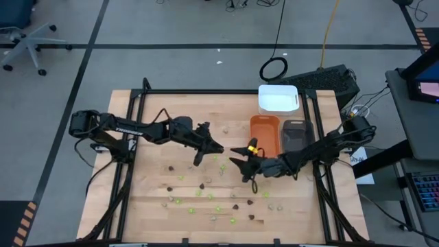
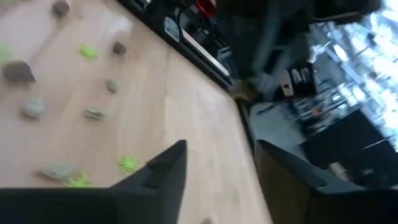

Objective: Sort Halloween decoration
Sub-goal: Put the black skull toy into the orange bin

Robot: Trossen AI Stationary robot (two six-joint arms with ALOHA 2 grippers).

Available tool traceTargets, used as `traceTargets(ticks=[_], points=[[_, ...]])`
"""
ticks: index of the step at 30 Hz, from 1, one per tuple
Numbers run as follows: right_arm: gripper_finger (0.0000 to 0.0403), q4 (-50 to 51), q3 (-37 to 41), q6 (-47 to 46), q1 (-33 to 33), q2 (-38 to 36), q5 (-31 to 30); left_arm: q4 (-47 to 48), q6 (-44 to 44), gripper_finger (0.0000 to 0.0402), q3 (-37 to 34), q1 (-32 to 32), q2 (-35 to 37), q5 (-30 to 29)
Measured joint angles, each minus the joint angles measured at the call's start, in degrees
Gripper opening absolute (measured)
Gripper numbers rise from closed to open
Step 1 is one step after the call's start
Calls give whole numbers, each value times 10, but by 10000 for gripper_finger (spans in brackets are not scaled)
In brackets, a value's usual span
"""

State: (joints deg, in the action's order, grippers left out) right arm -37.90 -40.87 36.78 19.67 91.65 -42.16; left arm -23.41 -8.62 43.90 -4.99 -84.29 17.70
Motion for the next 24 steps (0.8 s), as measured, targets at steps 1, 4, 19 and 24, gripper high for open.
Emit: traceTargets(ticks=[1, 4, 19, 24], points=[[206, -6, -9, 18, 2, 9, -5, -2, 0, 43, 0, 6, 0, -14], [235, -21, -33, 71, 8, 28, -14, -4, -1, 43, 0, 21, 0, -49], [236, -22, -83, 193, 26, 44, -6, -53, -21, 43, -1, 81, 0, -58], [214, -30, -83, 218, 26, 44, 20, -54, -33, 43, -1, 87, -1, -58]])
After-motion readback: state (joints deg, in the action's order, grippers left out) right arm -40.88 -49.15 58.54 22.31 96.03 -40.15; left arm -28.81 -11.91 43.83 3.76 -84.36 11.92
